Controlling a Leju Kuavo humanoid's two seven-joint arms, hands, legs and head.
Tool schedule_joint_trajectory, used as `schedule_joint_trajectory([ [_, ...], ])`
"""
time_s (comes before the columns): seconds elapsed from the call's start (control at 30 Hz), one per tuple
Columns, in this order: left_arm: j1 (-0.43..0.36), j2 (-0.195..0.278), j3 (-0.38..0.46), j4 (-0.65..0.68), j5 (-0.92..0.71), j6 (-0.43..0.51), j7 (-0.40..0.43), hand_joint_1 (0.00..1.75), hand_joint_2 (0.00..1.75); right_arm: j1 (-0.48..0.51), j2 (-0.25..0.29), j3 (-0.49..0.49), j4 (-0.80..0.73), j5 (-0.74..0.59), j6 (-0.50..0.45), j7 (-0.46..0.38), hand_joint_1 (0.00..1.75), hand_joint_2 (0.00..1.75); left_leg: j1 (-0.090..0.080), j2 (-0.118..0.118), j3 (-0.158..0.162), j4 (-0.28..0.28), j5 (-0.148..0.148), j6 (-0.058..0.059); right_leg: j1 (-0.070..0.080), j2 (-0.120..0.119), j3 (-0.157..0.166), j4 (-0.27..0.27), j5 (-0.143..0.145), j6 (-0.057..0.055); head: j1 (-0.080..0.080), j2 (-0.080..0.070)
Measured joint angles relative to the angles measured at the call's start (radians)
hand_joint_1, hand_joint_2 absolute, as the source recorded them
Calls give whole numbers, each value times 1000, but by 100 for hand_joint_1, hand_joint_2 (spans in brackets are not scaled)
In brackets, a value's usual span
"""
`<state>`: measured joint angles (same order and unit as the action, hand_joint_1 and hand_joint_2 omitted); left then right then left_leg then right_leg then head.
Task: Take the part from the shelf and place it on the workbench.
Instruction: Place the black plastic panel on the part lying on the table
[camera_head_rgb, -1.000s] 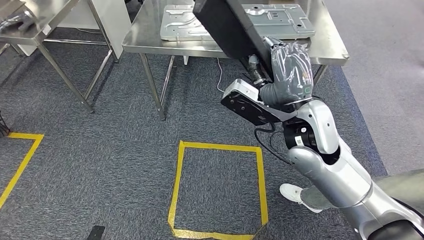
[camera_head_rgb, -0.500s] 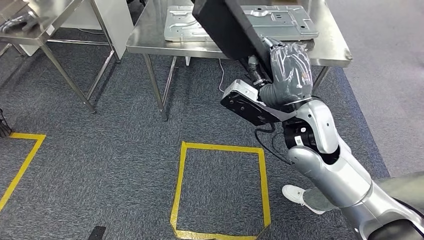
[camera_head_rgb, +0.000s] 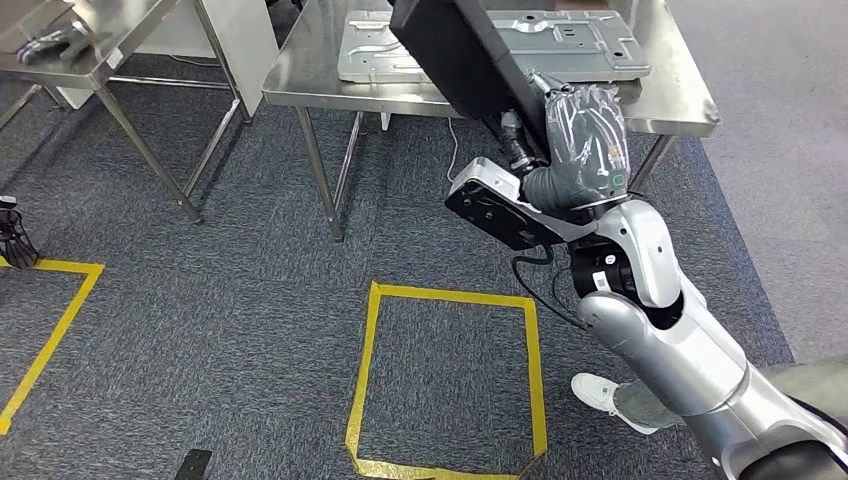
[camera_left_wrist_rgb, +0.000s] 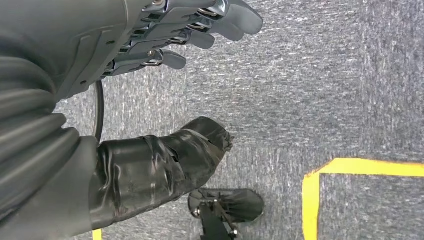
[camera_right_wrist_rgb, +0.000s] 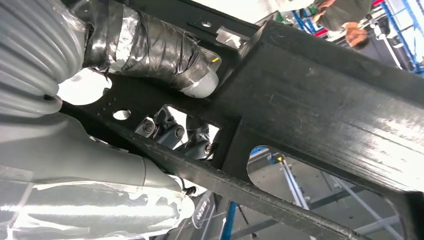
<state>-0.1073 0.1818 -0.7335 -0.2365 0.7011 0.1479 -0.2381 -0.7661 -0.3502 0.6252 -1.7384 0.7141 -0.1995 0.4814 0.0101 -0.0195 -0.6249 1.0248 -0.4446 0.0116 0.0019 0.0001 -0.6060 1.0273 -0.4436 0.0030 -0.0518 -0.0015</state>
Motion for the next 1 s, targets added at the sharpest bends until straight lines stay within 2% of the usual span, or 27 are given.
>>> schedule_joint_trajectory([
  [0.07, 1, 0, 0, 0, 0, 0, 0, 0, 175, -1, 0, 0, 0, 0, 0, 0, 175, 175, 0, 3, -6, 17, -16, -10, -5, -2, 5, -11, 6, -11, -1, 0],
  [0.1, 0, 0, 0, 0, 0, 0, 0, 0, 175, -1, 0, 0, 0, 0, 0, 0, 175, 175, 1, 5, -22, 53, -39, -13, -9, -3, 8, -16, 9, -16, -2, 0],
  [0.17, 0, 0, 0, 0, 0, 0, 0, 0, 175, -2, 0, 0, 0, 0, 0, 0, 175, 175, 2, 8, -79, 178, -100, -19, -8, -4, 9, -17, 10, -22, -4, 0],
  [0.2, 0, 0, 0, 0, 0, 0, 0, 0, 175, -1, 0, 0, 0, 0, 0, 0, 175, 175, 2, 9, -108, 238, -121, -21, -8, -4, 8, -17, 10, -22, -4, 0],
  [0.23, 1, 0, 0, 0, 0, 0, 0, 0, 175, 0, 0, 0, 0, 0, 0, 0, 175, 175, 2, 10, -126, 271, -125, -23, -8, -4, 8, -17, 9, -23, -3, 0],
  [0.27, 2, 0, 0, 0, 0, 0, 0, 0, 175, 1, 0, 0, 0, 0, 0, 0, 175, 175, 3, 11, -124, 263, -110, -24, -7, -4, 9, -16, 9, -22, -4, 0],
  [0.3, 2, 0, 0, 0, 0, 0, 0, 0, 175, 1, 0, 0, 0, 0, 0, 0, 175, 175, 3, 12, -102, 216, -79, -23, -7, -4, 9, -14, 7, -21, -4, 0],
  [0.33, 2, 1, 0, 0, 0, 0, 0, 0, 175, 2, 0, 0, 0, 0, 0, 0, 175, 175, 3, 15, -67, 143, -44, -21, -7, -4, 10, -12, 5, -19, -4, 0],
  [0.4, 0, 2, 0, 0, 0, 0, 0, 0, 175, 1, 0, 0, 0, 0, 0, 0, 175, 175, -1, 17, -8, 26, -5, -13, -4, -4, 8, -7, 1, -12, -3, 0],
  [0.43, 0, 2, 0, 0, 0, -1, 0, 0, 175, 1, 0, 0, 0, 0, 0, 0, 175, 175, -3, 18, 3, 1, -5, -8, -3, -4, 7, -6, -2, -7, -3, 0],
  [0.57, 2, 2, 0, 0, -10, -26, 2, 0, 175, 4, -5, 0, 0, 6, -2, 4, 175, 175, 0, 14, 21, -13, -25, 27, -4, -3, -3, 41, -5, 16, 0, 0],
  [0.63, 2, 2, 0, 0, -14, -37, 2, 0, 175, 5, -10, -1, 0, 8, -4, 6, 175, 175, 0, 13, 38, -13, -30, 36, -7, -2, -45, 121, -46, 22, 4, 0],
  [0.7, 3, 2, 0, 0, -16, -41, 2, 0, 175, 10, -13, -2, -1, 9, -6, 6, 175, 175, 0, 13, 49, -13, -39, 38, -10, -1, -119, 241, -92, 30, 6, 0],
  [0.73, 4, 2, 0, 0, -17, -42, 3, 0, 175, 15, -15, -2, 0, 10, -6, 6, 175, 175, 1, 12, 55, -12, -45, 37, -12, -1, -148, 277, -97, 33, 6, 0],
  [0.77, 5, 1, 0, 0, -17, -42, 3, 0, 175, 19, -17, -2, 0, 10, -6, 7, 175, 175, 1, 11, 64, -12, -52, 34, -14, -1, -161, 281, -84, 34, 6, 0],
  [0.8, 6, 1, 0, 0, -17, -43, 3, 0, 175, 22, -18, -2, 0, 10, -7, 8, 175, 175, 3, 10, 75, -11, -61, 31, -15, -1, -153, 243, -53, 33, 6, 0],
  [0.87, 7, 0, 0, 0, -17, -44, 3, 0, 175, 24, -21, -2, 0, 11, -7, 9, 175, 175, 5, 9, 101, -12, -83, 21, -16, -1, -106, 112, 24, 31, 6, 0],
  [0.9, 5, 0, 0, 0, -17, -44, 3, 0, 175, 25, -23, -2, 0, 12, -8, 9, 175, 175, 5, 9, 111, -14, -92, 14, -14, -1, -85, 56, 40, 27, 7, 0],
  [0.93, 4, 0, 0, 0, -17, -45, 3, 0, 175, 26, -24, -2, 0, 12, -9, 9, 175, 175, 5, 10, 117, -18, -100, 8, -10, -1, -72, 23, 47, 21, 7, 0],
  [1.0, 1, -1, 0, 0, -17, -45, 3, 0, 175, 28, -25, -2, -1, 13, -11, 9, 175, 175, 4, 11, 128, -23, -102, -5, -5, 0, -57, 4, 31, 4, 6, 0],
])
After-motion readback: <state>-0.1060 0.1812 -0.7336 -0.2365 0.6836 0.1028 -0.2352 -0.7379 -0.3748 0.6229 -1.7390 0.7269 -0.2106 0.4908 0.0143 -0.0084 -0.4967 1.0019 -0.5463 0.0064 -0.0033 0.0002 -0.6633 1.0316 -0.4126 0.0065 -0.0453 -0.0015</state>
